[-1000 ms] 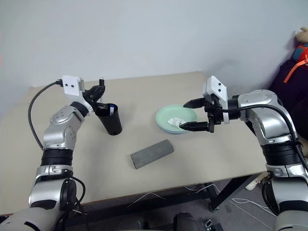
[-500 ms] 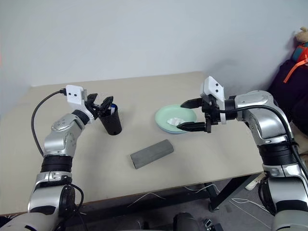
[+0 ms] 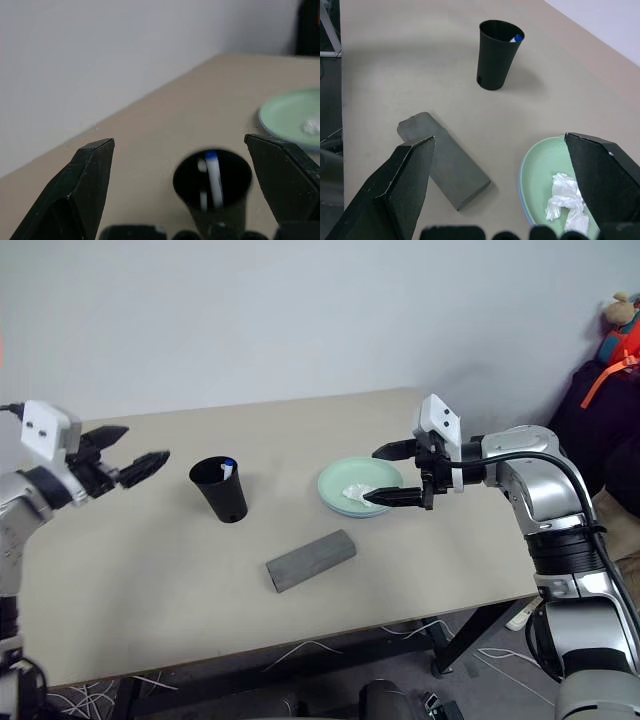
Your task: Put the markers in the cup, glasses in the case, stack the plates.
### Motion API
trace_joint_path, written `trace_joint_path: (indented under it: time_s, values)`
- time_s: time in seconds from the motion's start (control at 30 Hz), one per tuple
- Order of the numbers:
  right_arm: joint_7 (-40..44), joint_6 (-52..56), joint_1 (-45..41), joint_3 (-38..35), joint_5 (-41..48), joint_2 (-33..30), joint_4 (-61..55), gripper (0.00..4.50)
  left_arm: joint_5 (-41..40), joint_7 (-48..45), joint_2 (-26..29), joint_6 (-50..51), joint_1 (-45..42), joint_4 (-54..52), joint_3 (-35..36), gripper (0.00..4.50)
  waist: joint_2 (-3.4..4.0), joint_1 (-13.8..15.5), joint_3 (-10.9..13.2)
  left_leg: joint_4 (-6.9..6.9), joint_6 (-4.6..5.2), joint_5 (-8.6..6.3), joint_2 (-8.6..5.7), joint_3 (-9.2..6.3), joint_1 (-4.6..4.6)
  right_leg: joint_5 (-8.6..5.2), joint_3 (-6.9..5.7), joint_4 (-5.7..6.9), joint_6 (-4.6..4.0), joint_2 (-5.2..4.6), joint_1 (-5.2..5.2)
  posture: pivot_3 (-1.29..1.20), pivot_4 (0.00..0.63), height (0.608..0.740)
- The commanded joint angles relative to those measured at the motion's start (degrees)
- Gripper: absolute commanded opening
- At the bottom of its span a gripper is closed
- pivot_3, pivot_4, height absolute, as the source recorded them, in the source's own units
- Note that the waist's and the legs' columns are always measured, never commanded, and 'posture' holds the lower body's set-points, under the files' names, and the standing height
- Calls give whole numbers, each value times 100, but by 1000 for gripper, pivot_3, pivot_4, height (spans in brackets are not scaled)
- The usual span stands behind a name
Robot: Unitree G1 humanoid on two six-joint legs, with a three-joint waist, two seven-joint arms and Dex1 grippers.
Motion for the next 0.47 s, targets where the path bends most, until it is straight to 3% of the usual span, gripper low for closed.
trace_joint_path:
  time_s: [0.03,0.3,0.47]
  values:
    - [-2,-108,-249,-73,-41,59,126,4500,-240,-285,318,189,370,-421,493,4428,-1,10,0,0,0,0,2,0,0,0,-3,0,0,0,-1,0,0,727]
    - [-246,-85,-53,-149,-97,231,271,4500,-370,-159,118,391,1210,-950,697,4428,0,16,1,-1,-2,-1,47,12,2,0,-10,-1,0,0,-2,0,0,727]
    - [-433,93,131,-280,-3,176,110,4500,-354,-4,-109,342,1297,-957,606,4428,-1,17,0,-14,-2,-1,48,17,6,0,-10,-1,0,2,-5,0,0,727]
